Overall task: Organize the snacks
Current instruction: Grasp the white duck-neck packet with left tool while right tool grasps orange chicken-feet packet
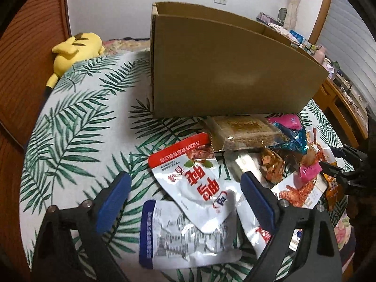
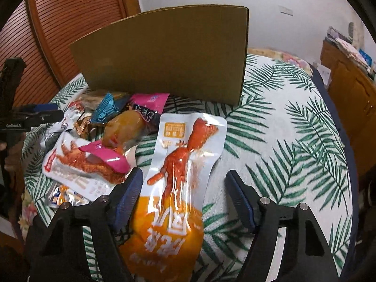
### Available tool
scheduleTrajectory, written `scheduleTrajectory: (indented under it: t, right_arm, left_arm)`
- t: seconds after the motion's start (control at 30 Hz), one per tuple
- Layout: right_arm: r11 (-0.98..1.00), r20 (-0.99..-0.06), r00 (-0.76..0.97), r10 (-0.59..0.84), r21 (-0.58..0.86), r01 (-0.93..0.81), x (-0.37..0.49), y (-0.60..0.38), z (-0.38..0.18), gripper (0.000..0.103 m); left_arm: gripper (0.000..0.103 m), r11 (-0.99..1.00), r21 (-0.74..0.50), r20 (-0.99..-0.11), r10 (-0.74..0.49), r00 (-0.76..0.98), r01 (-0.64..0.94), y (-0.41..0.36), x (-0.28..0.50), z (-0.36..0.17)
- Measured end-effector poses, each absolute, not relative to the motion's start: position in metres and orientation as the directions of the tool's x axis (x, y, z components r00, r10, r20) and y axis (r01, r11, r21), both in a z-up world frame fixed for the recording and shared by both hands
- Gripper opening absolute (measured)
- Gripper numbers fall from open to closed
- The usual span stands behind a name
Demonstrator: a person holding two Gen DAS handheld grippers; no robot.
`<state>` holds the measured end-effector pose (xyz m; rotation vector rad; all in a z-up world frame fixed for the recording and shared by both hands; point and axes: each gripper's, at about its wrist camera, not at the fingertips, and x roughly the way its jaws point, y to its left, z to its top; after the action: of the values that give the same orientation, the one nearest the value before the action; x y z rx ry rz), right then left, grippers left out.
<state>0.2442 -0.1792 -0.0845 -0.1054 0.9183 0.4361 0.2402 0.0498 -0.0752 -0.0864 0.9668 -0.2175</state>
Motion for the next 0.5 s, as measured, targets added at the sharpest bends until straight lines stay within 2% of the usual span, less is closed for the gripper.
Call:
scheduleTrajectory:
  t: [0.17,0.23,0.3,0.5]
  right_arm:
    - [0.9,-0.791,0.538,0.292,0.038,-0.433,0.25,-0.174,-0.087,0.072]
    - [0.898,-0.79,0.545,0.28,0.014,-0.44,0.25,-0.169,-0.089,0.072]
    - [0.896,-0.79,0.548,0.273,0.001,-0.444,0.249,-0.165,-0.09,0.072]
    - [0.894,-0.787,0.552,0.275,-0.002,-0.448,0.248,-0.164,-0.092,0.073]
  left_arm:
    - [0.087,0.975,-0.173,-0.823,-0.222,0.522,0.142,0.049,0.251,-0.081]
    - [0.079,0.975,-0.171,-0.834,-0.219,0.507,0.14,0.049,0.254,-0.085]
    - [0.076,0.977,-0.153,-0.837,-0.207,0.507,0.147,0.047,0.255,-0.086]
    - [0.074,0.981,-0.058,-0.851,-0.146,0.505,0.186,0.037,0.255,-0.089]
